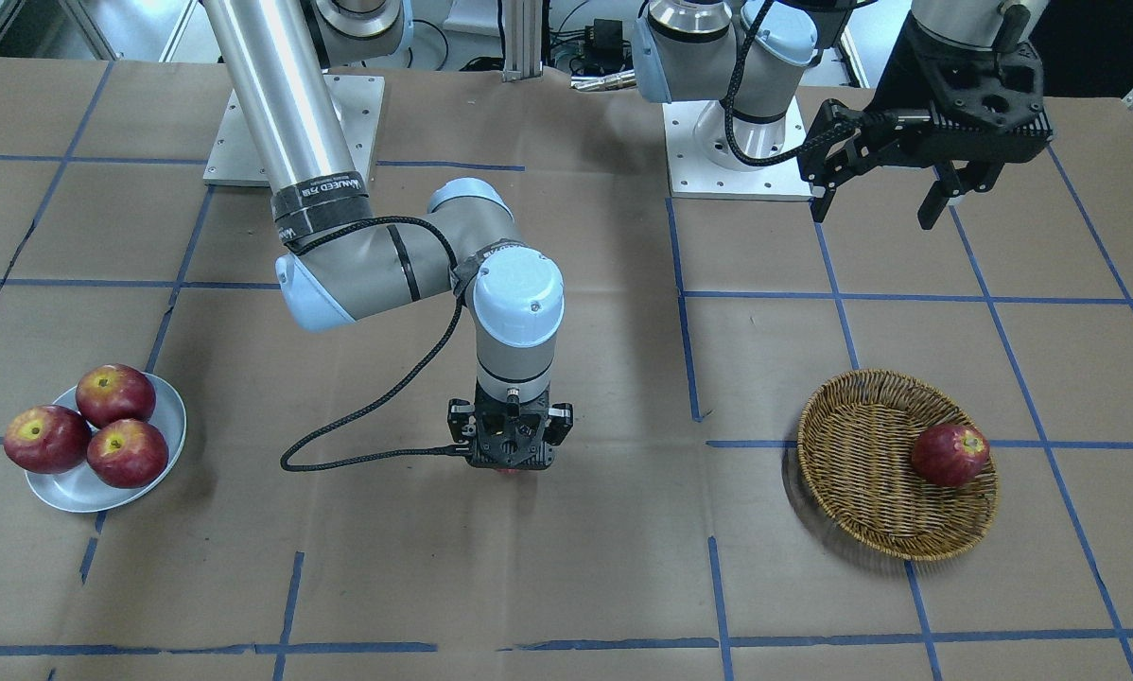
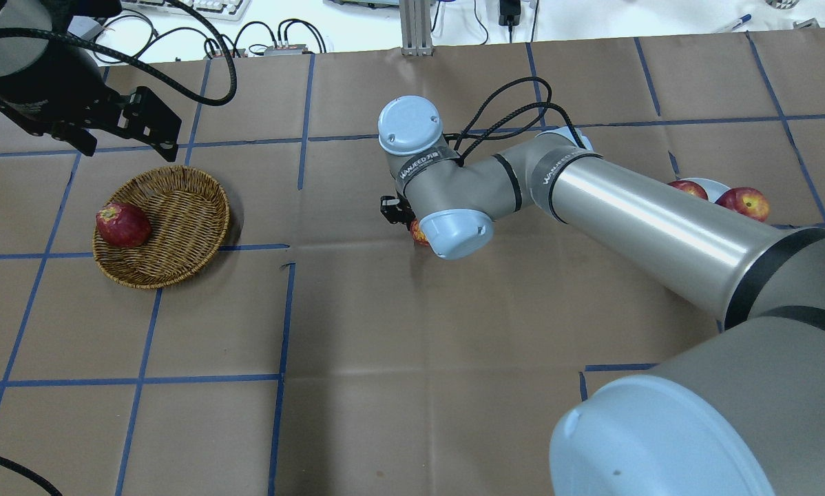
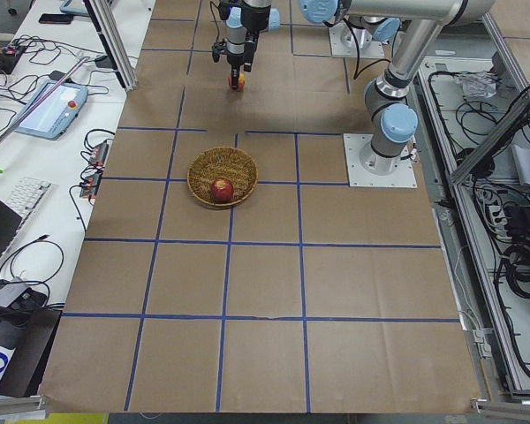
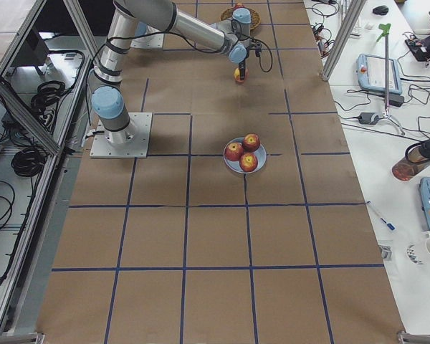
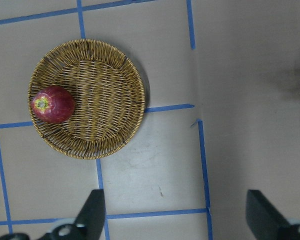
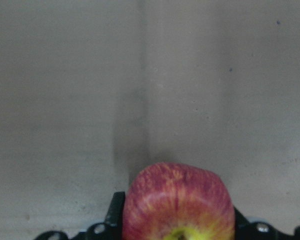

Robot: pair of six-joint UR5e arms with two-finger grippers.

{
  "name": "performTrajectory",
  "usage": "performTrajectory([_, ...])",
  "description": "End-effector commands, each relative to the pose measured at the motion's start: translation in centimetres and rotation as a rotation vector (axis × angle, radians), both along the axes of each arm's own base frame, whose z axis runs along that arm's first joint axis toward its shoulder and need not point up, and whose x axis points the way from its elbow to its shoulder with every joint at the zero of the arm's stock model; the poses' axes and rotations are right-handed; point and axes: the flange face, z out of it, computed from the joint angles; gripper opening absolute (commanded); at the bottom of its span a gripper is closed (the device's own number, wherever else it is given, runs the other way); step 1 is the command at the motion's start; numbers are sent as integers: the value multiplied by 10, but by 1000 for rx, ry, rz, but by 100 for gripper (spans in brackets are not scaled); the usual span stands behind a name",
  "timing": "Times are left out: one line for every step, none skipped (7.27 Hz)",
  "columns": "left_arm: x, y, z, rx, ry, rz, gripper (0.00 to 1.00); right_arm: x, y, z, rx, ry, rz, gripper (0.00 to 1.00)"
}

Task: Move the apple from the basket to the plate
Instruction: 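Reach the right gripper over the apple on the table and grasp it, then carry the apple with the right gripper onto the white plate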

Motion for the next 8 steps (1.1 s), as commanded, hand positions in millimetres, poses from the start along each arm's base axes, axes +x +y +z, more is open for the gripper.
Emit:
performTrajectory([0, 0, 2, -3, 0, -1, 99, -4, -5, 28, -40, -17, -6, 54])
performTrajectory([0, 0, 4, -8, -1, -1, 99, -11, -3, 50, -60, -26, -12, 54])
performTrajectory([0, 0, 3, -7, 4, -2, 99, -31, -3, 77, -46, -23, -31, 54])
performTrajectory([-1, 0, 3, -7, 6, -2, 99, -72, -9, 110, -36, -20, -24, 54])
performTrajectory([-1, 0, 1, -3, 8, -2, 99, -124, -11, 143, -14, -1, 1, 54])
performTrajectory([-1, 0, 0, -1, 8, -2, 99, -191, -17, 170, 10, 16, 17, 54])
performTrajectory([-1, 0, -2, 3, 11, -2, 99, -252, -20, 183, 9, 26, 14, 54])
performTrajectory([-1, 0, -1, 0, 10, -2, 99, -300, -18, 181, 24, 32, 18, 54])
